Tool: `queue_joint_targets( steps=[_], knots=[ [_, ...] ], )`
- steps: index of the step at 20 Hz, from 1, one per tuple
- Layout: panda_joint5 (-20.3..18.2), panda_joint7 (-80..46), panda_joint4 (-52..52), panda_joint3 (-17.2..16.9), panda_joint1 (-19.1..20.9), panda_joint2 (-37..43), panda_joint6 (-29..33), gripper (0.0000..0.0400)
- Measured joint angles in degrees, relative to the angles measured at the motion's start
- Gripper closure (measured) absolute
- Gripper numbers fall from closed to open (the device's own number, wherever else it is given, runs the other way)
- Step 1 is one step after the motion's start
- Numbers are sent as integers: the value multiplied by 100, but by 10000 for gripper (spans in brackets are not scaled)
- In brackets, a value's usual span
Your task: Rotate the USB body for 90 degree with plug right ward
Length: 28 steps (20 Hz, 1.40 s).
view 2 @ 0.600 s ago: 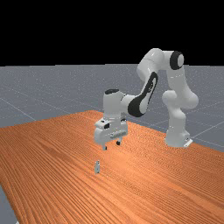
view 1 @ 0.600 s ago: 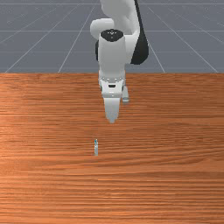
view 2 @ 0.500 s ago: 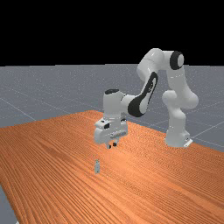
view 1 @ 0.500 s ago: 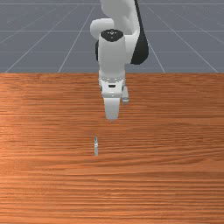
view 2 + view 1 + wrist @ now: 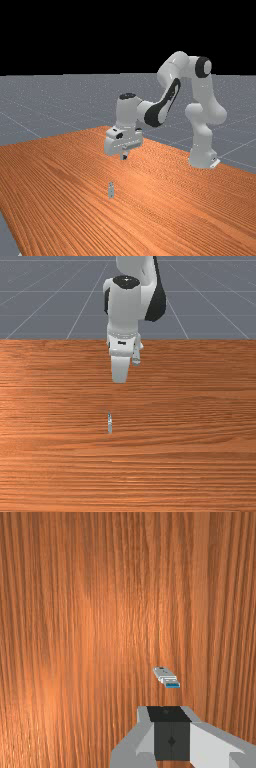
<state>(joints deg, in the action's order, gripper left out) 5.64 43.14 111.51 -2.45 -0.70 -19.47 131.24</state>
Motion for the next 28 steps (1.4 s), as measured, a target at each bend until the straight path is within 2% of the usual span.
queue_joint_targets(
  steps=[1, 2, 3, 4, 9, 10, 11, 12, 15, 16, 17, 22, 28],
  knots=[
    [90, 66, -13, -72, 49, -13, 8, 399],
    [-15, 269, -29, -83, 171, -24, 22, 400],
    [168, 296, -58, -196, 201, -53, 41, 400],
    [-442, 1260, -132, 5, 577, -90, 7, 400],
    [-517, 1623, -334, -149, 936, -226, -52, 400],
    [-479, 1484, -572, -188, 922, -389, -344, 400],
    [-479, 1481, -565, -190, 927, -467, -274, 400],
    [-443, 1457, -844, -203, 914, -726, -549, 400],
    [-463, 1448, -751, -196, 919, -1096, -96, 400],
    [-451, 1435, -911, -201, 912, -1301, -186, 400],
    [-480, 1447, -696, -187, 925, -1307, 200, 400],
    [-504, 1444, -702, -171, 937, -1721, 610, 400],
    [-520, 1398, -1620, -149, 919, -2238, 140, 400]
  ],
)
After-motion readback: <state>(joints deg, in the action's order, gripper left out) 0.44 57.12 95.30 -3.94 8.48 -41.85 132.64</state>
